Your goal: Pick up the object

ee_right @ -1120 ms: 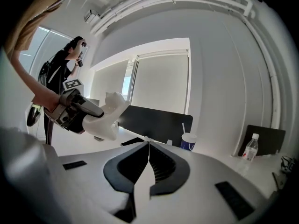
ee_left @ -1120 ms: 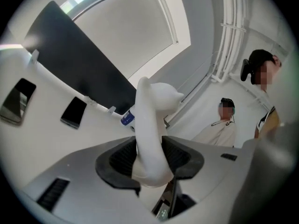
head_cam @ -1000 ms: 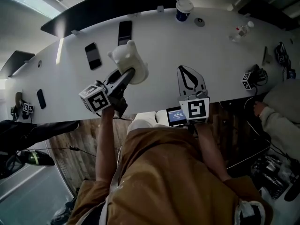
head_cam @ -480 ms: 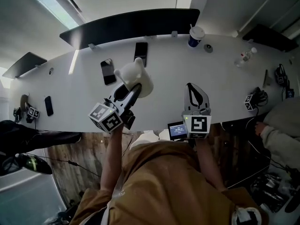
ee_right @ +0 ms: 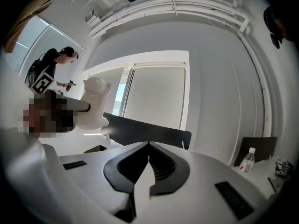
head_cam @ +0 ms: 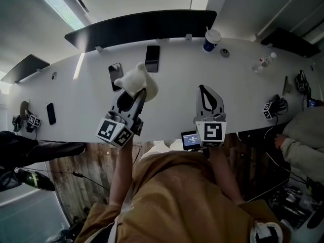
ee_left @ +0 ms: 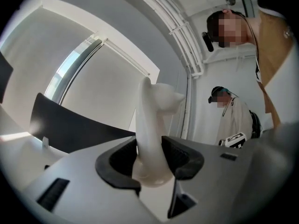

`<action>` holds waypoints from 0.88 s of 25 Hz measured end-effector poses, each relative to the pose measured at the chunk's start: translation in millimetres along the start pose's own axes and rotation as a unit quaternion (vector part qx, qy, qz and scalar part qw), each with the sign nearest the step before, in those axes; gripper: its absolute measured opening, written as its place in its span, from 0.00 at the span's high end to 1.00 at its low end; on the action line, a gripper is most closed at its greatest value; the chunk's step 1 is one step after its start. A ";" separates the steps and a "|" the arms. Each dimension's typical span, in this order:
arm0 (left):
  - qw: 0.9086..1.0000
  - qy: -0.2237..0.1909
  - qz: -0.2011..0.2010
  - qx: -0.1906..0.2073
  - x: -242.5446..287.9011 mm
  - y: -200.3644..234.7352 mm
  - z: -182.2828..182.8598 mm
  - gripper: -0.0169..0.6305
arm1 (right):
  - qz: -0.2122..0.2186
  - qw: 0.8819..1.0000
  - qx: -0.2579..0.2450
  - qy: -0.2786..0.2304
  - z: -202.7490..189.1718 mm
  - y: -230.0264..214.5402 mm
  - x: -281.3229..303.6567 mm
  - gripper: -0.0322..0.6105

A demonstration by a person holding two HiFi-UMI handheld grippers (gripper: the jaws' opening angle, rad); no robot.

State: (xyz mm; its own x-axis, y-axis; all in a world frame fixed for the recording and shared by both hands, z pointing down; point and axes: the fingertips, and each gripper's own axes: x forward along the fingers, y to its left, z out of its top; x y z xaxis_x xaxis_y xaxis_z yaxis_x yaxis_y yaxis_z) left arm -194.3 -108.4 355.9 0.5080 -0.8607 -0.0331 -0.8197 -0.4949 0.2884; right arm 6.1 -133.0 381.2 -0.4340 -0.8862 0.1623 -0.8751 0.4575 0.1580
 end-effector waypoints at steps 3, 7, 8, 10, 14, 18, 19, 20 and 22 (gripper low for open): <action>0.998 -0.028 0.029 0.043 -5.6 0.8 8.6 0.71 | -0.006 1.000 0.011 0.002 -0.5 -2.7 2.4 0.93; 0.996 -0.022 0.053 0.067 -12.1 6.9 6.9 0.71 | -0.007 1.000 0.008 0.001 -1.0 -1.3 3.3 0.93; 0.996 -0.018 0.054 0.067 -12.9 7.9 4.9 0.71 | -0.006 1.000 0.003 0.002 -1.2 -0.2 3.5 0.93; 0.996 -0.018 0.055 0.061 -14.0 7.9 4.1 0.71 | -0.002 1.000 0.001 0.002 -1.0 2.8 4.3 0.93; 0.996 -0.032 0.057 0.055 -11.9 3.5 9.1 0.71 | 0.003 1.000 0.007 0.000 0.4 3.5 6.1 0.93; 0.995 -0.015 0.069 0.070 -13.4 6.1 4.0 0.71 | 0.006 1.000 -0.006 0.005 -1.7 4.0 6.8 0.94; 0.995 -0.013 0.071 0.069 -13.4 6.6 3.8 0.71 | 0.008 1.000 -0.009 0.006 -2.3 4.5 6.9 0.94; 0.995 -0.013 0.070 0.070 -13.4 6.8 3.5 0.71 | 0.009 1.000 -0.010 0.007 -2.8 5.1 7.0 0.94; 0.995 -0.012 0.070 0.066 -12.9 7.5 3.0 0.71 | 0.012 1.000 -0.009 0.007 -3.6 6.2 7.5 0.94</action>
State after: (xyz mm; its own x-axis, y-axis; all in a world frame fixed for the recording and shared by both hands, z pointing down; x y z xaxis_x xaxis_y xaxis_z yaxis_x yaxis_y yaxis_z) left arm -207.8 -101.4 355.6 0.3811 -0.9242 -0.0252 -0.9105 -0.3799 0.1632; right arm -1.8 -136.6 386.9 -0.4511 -0.8741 0.1802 -0.8607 0.4795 0.1713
